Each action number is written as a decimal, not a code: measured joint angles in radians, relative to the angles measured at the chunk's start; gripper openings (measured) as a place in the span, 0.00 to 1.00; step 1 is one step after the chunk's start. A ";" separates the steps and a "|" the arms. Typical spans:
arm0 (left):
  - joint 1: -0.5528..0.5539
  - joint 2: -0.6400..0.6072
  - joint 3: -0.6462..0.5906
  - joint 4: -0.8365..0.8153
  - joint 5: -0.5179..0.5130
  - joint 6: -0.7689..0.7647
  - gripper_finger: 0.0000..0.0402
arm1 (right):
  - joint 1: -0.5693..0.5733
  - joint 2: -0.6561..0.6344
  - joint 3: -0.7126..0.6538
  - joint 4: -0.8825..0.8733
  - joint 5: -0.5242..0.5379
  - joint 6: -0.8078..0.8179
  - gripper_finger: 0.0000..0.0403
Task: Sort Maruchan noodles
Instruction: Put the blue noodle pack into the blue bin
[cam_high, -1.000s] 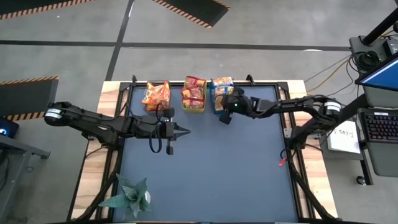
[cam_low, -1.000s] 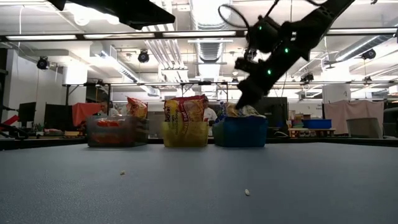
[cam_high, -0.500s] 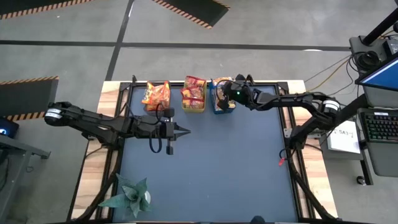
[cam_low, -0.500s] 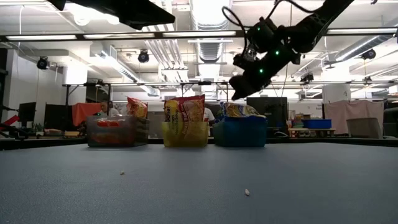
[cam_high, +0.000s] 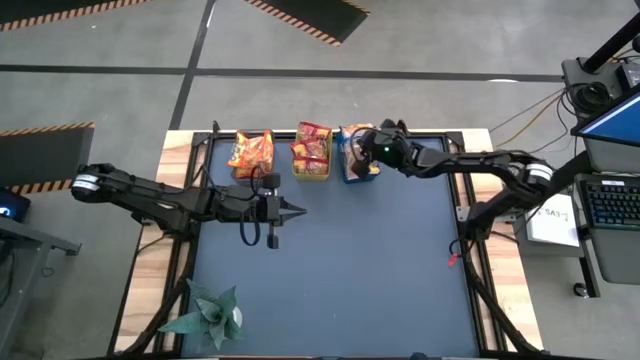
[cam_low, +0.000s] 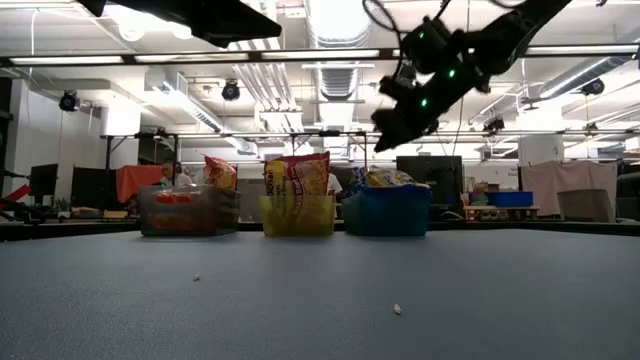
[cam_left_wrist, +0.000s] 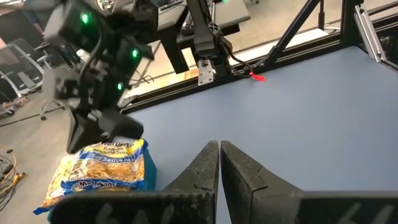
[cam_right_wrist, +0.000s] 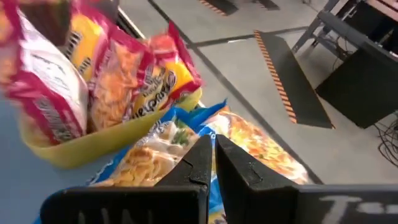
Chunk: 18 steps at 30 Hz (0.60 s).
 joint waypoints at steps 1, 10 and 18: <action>0.000 -0.001 0.000 0.000 0.000 0.000 0.00 | 0.004 -0.021 0.000 -0.019 -0.003 0.004 0.03; 0.000 0.000 0.000 0.011 0.000 -0.001 0.00 | 0.004 -0.078 -0.020 -0.111 -0.183 0.136 0.03; 0.000 0.005 0.000 0.028 0.000 0.012 0.00 | -0.035 0.064 -0.020 0.082 -0.104 0.085 0.03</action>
